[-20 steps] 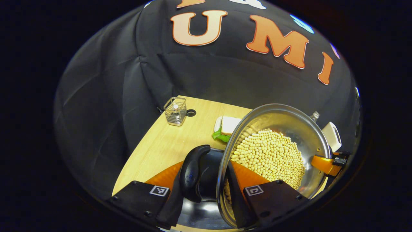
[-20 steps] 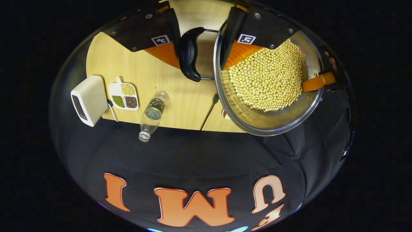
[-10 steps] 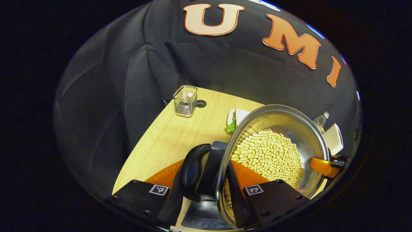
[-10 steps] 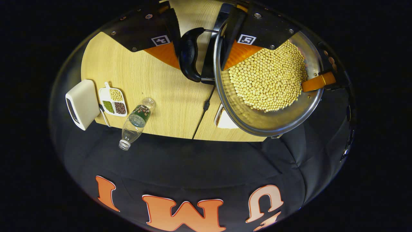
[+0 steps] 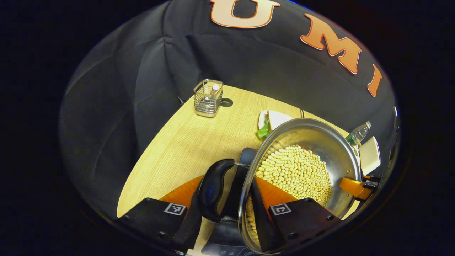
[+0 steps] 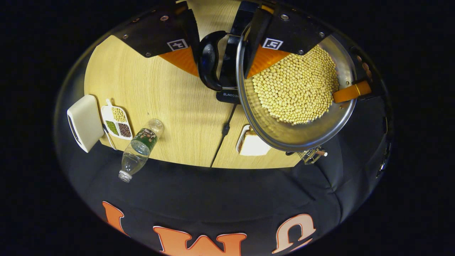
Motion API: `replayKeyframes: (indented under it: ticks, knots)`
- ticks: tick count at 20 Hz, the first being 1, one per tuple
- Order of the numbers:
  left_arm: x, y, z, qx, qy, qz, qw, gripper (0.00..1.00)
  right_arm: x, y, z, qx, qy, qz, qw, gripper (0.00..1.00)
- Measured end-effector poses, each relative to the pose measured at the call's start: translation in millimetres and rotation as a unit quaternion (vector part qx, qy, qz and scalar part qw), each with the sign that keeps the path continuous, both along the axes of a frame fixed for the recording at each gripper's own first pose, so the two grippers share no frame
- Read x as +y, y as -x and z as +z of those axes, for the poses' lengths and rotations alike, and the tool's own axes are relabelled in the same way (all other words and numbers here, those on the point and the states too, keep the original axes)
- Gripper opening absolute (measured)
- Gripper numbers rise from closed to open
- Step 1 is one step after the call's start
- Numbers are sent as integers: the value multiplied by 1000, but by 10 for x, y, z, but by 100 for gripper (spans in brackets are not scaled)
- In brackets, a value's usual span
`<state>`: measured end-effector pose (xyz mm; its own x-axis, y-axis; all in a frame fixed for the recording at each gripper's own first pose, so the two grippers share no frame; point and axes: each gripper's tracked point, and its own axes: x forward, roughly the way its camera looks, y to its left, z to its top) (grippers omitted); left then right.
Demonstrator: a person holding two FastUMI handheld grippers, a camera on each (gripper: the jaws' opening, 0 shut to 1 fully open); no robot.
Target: First push the handle of the pot to place it horizontally, then grasp the pot with both hands and set it on the induction cooktop.
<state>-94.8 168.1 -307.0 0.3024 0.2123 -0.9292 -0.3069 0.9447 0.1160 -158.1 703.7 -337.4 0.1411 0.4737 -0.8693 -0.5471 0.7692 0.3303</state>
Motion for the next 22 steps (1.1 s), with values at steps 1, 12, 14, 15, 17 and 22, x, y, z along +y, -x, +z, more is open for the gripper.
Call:
replayKeyframes:
  ticks: [1, 12, 14, 15, 17, 22]
  knots:
    - [3, -4, 4, 3, 1, 3, 1000, 72, -2, -18, 39, 2, 3, 2, 1000, 61]
    - [32, -28, 26, 13, 9, 14, 1000, 71, 68, -106, 54, 13, 10, 10, 1000, 61]
    - [39, -23, 38, 13, 9, 11, 1000, 71, 19, -96, 22, 14, 9, 9, 1000, 57]
    - [48, -32, 34, 13, 9, 7, 1000, 72, 14, -78, 14, 16, 7, 7, 1000, 58]
    - [50, -15, 58, 9, 9, 3, 1000, 72, -21, -110, 1, 19, -1, -1, 1000, 61]
    - [50, 25, 108, -18, 16, 40, 999, 78, -152, -299, 300, -8, -33, -12, 999, 66]
